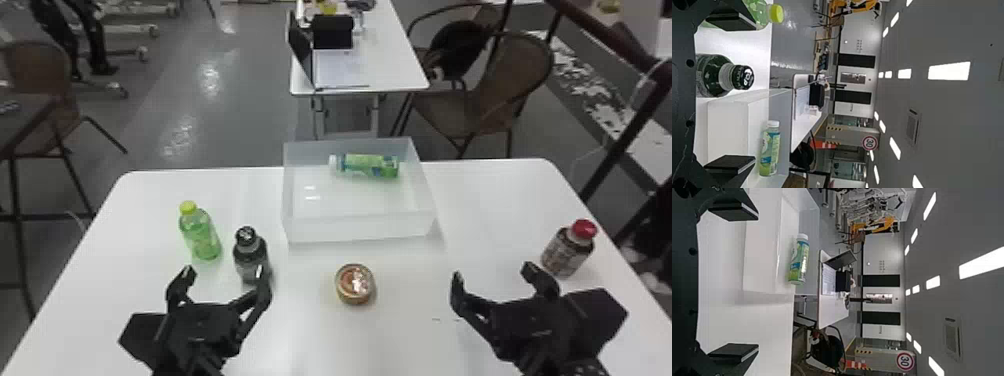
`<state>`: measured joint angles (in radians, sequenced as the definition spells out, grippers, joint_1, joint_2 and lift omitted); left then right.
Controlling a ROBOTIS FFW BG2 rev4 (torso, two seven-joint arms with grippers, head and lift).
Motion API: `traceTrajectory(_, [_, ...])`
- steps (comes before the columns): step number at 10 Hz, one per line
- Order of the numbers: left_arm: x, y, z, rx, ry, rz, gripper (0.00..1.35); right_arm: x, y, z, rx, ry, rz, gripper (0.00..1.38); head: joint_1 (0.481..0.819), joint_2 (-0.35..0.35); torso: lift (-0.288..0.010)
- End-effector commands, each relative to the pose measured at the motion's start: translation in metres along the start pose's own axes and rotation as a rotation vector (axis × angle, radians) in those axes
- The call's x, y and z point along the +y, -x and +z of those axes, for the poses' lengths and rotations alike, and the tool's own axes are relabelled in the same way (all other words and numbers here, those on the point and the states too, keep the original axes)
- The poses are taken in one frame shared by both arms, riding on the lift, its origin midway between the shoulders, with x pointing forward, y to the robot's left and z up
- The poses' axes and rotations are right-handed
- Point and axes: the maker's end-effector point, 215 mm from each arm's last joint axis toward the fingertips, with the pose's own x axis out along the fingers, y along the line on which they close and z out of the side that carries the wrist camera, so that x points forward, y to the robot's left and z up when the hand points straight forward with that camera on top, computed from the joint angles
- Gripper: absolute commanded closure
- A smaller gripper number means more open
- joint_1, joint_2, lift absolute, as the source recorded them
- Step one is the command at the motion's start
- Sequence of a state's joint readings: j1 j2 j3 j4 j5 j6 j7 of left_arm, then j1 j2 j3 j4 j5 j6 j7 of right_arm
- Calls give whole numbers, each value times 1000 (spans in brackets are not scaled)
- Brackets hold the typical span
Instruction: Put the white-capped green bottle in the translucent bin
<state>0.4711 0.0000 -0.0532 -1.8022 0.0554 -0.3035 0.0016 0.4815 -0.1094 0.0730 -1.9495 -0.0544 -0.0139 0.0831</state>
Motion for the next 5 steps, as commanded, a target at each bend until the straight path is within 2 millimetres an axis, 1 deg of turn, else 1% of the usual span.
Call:
traceTrajectory(1, [-1, -1, 0, 2, -2, -1, 113, 2, 1, -5, 8, -13, -1, 121, 695, 26, -47])
traceTrajectory(5, [1, 0, 2, 10, -27, 15, 111, 1, 0, -7, 13, -28, -1, 121, 695, 30, -47])
